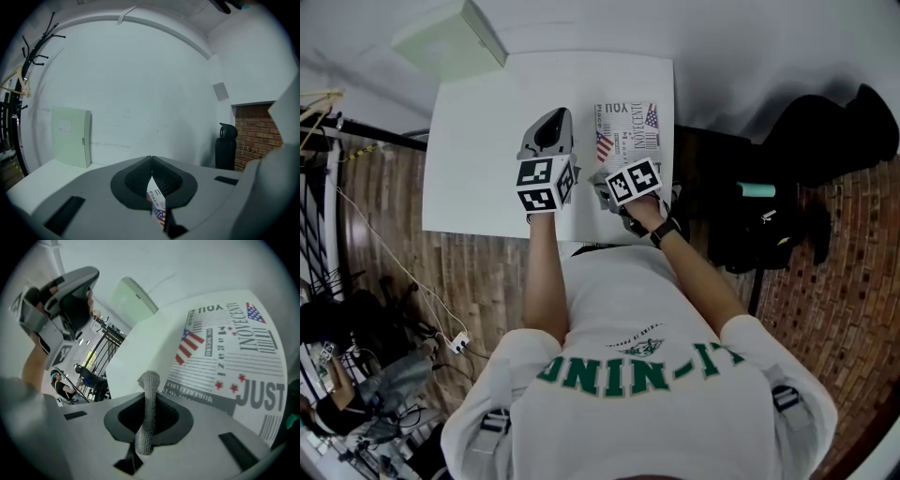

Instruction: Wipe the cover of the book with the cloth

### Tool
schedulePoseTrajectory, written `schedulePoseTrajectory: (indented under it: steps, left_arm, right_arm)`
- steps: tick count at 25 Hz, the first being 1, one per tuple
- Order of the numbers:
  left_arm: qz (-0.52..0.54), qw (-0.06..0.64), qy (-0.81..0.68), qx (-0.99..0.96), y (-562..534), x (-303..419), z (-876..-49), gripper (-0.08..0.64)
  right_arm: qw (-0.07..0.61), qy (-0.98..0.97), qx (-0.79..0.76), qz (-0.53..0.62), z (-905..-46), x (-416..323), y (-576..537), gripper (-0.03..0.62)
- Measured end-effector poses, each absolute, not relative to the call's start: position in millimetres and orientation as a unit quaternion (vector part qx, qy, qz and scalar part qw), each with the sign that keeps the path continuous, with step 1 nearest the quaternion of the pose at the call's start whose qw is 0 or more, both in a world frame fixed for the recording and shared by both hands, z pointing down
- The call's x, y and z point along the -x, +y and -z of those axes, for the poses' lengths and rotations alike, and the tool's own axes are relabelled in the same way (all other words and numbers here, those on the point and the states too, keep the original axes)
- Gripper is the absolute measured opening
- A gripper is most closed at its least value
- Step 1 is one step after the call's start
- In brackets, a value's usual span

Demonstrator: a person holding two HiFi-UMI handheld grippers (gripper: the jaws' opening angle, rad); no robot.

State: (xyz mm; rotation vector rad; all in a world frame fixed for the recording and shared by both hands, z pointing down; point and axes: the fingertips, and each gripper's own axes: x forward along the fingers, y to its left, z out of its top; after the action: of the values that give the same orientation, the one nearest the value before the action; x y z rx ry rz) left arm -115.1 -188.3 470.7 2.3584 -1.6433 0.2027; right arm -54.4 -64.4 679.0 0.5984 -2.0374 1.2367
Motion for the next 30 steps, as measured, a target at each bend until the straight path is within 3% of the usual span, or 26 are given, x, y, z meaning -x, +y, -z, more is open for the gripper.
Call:
schedulePoseTrajectory:
  steps: [7,21,27,30]
  left_arm:
    - [-0.066,0.132,-0.574,-0.805,-188,128,-472,0.006]
    - [-0.075,0.127,-0.520,-0.841,-206,67,-473,0.006]
    - [-0.079,0.126,-0.514,-0.845,-207,61,-474,0.006]
    - [-0.081,0.123,-0.516,-0.844,-207,64,-472,0.006]
  right_arm:
    - [0.317,-0.786,-0.232,-0.478,-684,55,-63,0.037]
    - [0.235,-0.734,-0.382,-0.510,-679,-108,-84,0.035]
    - [0.290,-0.715,-0.428,-0.471,-695,-141,-81,0.037]
    - [0.243,-0.717,-0.444,-0.480,-683,-137,-91,0.037]
